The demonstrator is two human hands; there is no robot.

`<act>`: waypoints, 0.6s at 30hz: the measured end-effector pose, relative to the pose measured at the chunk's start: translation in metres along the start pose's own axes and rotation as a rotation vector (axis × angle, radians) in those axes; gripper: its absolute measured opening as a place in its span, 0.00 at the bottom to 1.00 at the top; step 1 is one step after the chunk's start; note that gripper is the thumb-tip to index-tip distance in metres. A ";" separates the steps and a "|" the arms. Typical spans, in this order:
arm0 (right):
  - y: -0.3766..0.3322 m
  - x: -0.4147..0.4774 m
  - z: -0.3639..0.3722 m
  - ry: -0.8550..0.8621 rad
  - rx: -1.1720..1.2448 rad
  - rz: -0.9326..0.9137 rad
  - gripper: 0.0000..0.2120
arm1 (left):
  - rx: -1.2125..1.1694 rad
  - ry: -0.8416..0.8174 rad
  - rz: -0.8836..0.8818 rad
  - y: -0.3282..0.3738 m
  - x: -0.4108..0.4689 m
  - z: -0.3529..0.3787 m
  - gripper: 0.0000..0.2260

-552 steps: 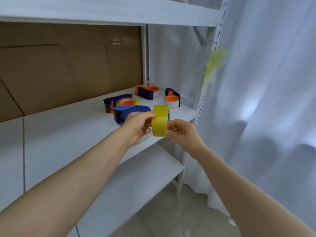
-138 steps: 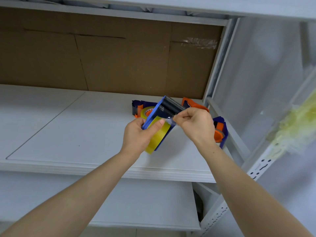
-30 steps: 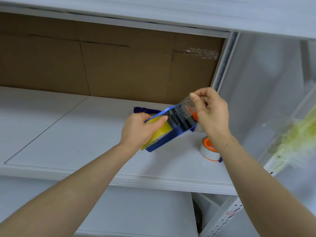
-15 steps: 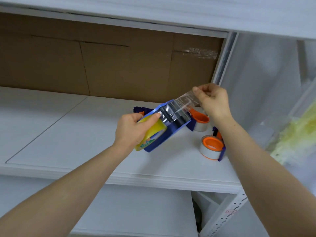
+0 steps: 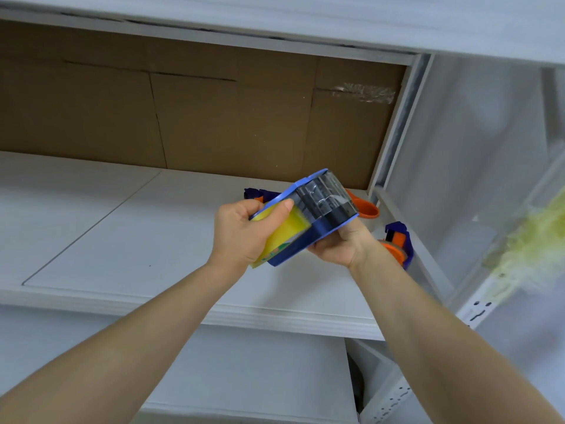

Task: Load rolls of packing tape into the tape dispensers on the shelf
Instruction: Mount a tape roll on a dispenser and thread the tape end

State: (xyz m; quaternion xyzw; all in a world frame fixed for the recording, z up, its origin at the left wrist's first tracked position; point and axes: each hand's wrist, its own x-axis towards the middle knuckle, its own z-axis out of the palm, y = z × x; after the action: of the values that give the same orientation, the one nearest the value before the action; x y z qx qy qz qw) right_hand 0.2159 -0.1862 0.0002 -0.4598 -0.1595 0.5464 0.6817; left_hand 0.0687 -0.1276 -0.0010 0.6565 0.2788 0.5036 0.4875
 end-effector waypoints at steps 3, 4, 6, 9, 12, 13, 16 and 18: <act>0.005 0.001 0.004 -0.027 -0.050 -0.019 0.23 | 0.000 0.004 -0.016 -0.002 0.000 -0.003 0.23; 0.001 0.001 0.001 0.026 -0.053 -0.063 0.20 | 0.007 0.014 -0.028 -0.004 0.000 -0.005 0.23; -0.014 -0.001 -0.005 0.074 -0.032 -0.173 0.17 | 0.028 0.025 -0.051 -0.008 0.001 -0.010 0.23; -0.029 -0.012 0.005 0.053 -0.297 -0.285 0.23 | 0.039 0.026 -0.069 -0.010 0.000 -0.012 0.22; -0.022 -0.016 0.021 0.070 -0.551 -0.332 0.18 | 0.005 0.028 -0.115 -0.008 0.001 -0.009 0.20; -0.020 -0.017 0.025 0.091 -0.586 -0.336 0.16 | -0.004 0.028 -0.136 -0.008 0.001 -0.009 0.19; -0.022 -0.019 0.026 0.087 -0.599 -0.317 0.15 | 0.001 0.035 -0.182 -0.006 -0.001 -0.009 0.18; -0.023 -0.020 0.024 0.049 -0.489 -0.290 0.15 | -0.011 0.035 -0.208 -0.003 -0.001 -0.009 0.18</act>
State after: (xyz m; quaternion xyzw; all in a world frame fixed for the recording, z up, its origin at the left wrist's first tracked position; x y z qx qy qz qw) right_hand 0.2058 -0.1928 0.0373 -0.5959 -0.3340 0.3770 0.6255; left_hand 0.0598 -0.1242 -0.0046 0.6124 0.3512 0.4633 0.5357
